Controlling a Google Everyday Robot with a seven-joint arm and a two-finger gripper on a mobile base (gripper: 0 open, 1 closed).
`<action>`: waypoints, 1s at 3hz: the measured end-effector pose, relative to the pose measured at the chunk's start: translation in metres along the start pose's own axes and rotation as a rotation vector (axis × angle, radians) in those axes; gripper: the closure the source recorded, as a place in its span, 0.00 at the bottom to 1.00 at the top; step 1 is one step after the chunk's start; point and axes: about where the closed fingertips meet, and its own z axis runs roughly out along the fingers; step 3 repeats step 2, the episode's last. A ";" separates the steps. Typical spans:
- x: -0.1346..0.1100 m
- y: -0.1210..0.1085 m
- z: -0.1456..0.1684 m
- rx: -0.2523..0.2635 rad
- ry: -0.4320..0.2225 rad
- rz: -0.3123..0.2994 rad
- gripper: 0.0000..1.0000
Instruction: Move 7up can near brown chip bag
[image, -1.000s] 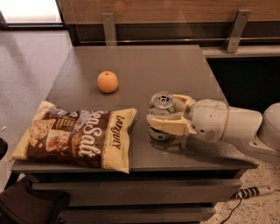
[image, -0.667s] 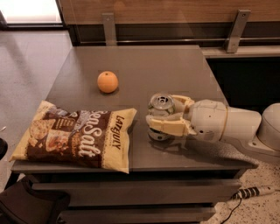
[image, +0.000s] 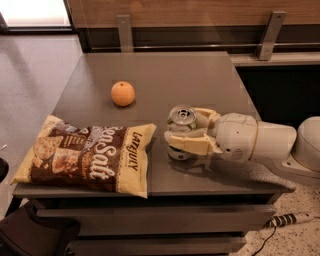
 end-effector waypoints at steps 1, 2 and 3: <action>-0.001 0.001 0.002 -0.005 0.000 -0.002 0.01; -0.001 0.002 0.003 -0.006 0.000 -0.002 0.00; -0.001 0.002 0.003 -0.006 0.000 -0.002 0.00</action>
Offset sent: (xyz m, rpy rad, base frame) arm -0.0004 0.0017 0.0004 -0.0006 -0.0007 0.0032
